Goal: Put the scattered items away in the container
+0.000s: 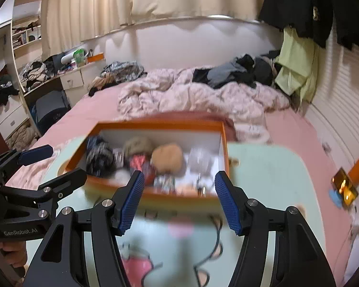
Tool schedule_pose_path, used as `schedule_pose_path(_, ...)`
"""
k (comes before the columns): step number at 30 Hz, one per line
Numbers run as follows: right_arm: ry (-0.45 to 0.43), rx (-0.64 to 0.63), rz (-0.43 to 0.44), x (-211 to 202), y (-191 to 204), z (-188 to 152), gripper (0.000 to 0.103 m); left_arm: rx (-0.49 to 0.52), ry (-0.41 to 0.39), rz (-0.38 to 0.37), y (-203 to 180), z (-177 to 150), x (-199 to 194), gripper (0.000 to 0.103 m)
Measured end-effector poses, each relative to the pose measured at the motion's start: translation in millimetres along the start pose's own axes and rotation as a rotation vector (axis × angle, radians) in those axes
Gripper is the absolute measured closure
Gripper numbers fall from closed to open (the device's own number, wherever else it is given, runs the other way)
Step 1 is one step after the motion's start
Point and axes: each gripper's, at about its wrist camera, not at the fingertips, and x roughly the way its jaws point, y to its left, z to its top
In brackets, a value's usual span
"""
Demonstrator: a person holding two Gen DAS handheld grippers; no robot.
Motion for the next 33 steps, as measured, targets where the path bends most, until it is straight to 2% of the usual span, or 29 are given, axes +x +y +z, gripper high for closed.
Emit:
schedule_pose_path(4,0.041,0.003,-0.005,-0.1,3.1,-26.7,0.041,-0.053,0.035,0.053,0.7,-35.2,12.7,0.009)
schedule_pose_path(9,0.116,-0.005,-0.034,11.0,6.7,-57.3,0.041,-0.089,0.129,0.049,0.6,-64.6,34.1,0.009)
schedule_pose_path(11,0.138,-0.004,-0.046,14.9,5.8,-66.5,0.041,-0.071,0.128,0.089,-2.7,-69.9,37.3,0.007)
schedule_pose_path(12,0.146,-0.002,-0.05,15.8,5.6,-70.2,0.041,-0.065,0.136,0.098,-3.9,-71.1,39.2,0.002)
schedule_pose_path(14,0.167,0.007,-0.051,19.1,4.0,-76.6,0.041,-0.065,0.133,0.096,-4.7,-74.0,41.3,0.0)
schedule_pose_path(15,0.167,0.007,-0.055,20.2,3.8,-78.8,0.039,-0.066,0.13,0.097,-4.9,-75.1,42.2,0.0)
schedule_pose_path(17,0.176,-0.004,-0.085,21.2,5.0,-83.4,0.015,-0.071,0.126,0.098,-3.2,-77.0,43.8,0.0)
schedule_pose_path(18,0.176,-0.009,-0.106,21.9,5.7,-86.0,0.014,-0.071,0.124,0.096,-1.7,-77.9,44.1,0.0)
schedule_pose_path(20,0.173,-0.001,-0.12,22.4,3.9,-89.0,0.002,-0.069,0.122,0.093,-1.8,-78.2,42.5,0.0)
schedule_pose_path(21,0.178,0.004,-0.124,23.0,2.6,-89.7,0.0,-0.067,0.121,0.092,-1.9,-79.2,41.2,0.0)
schedule_pose_path(33,0.172,0.0,-0.124,22.0,1.1,-89.7,0.0,-0.066,0.121,0.091,-1.8,-77.7,37.8,0.0)
